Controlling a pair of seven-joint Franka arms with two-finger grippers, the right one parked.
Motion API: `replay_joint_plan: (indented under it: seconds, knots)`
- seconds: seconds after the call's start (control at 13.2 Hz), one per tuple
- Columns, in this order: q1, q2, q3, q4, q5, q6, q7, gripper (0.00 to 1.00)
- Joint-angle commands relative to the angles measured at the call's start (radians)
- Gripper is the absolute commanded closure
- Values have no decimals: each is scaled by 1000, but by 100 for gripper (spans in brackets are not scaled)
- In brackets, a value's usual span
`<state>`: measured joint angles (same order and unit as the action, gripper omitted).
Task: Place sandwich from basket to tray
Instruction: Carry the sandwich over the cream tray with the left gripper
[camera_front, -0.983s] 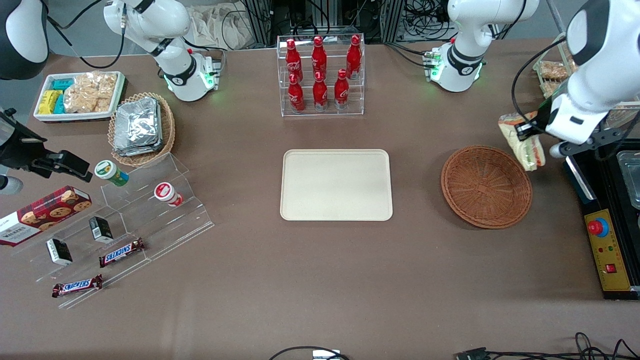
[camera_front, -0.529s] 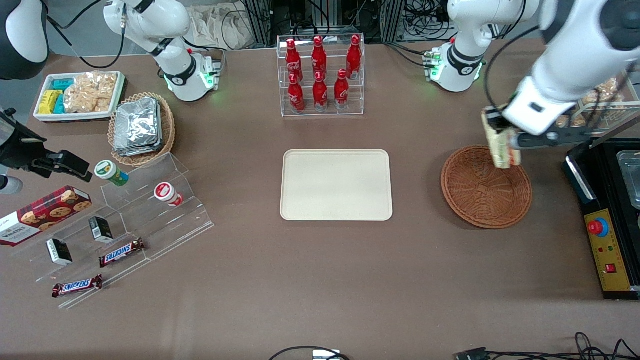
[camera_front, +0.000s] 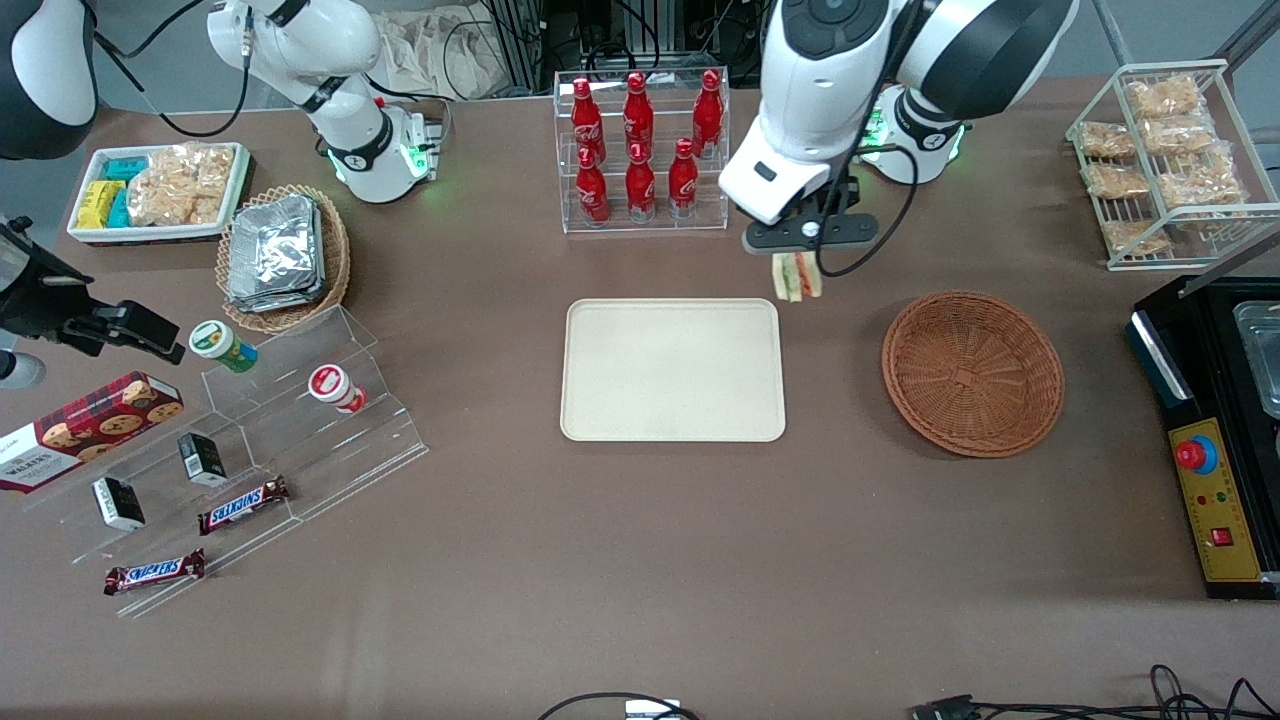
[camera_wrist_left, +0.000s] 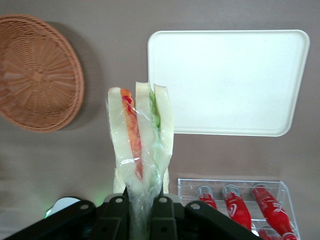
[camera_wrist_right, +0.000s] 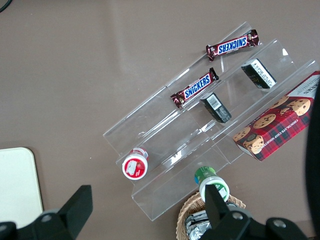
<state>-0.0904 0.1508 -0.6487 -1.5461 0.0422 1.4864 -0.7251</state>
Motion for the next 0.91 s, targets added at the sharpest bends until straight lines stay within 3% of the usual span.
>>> replay_joint_plan:
  seconds: [0.0, 0.38, 0.68, 0.83]
  knots:
    - [5, 68, -17, 18, 18, 34, 3, 97]
    - [-9, 102, -16, -216, 137, 325, 23, 98]
    - [-9, 232, -16, -262, 266, 489, 15, 98]
    - [-9, 288, -11, -261, 297, 535, 3, 98]
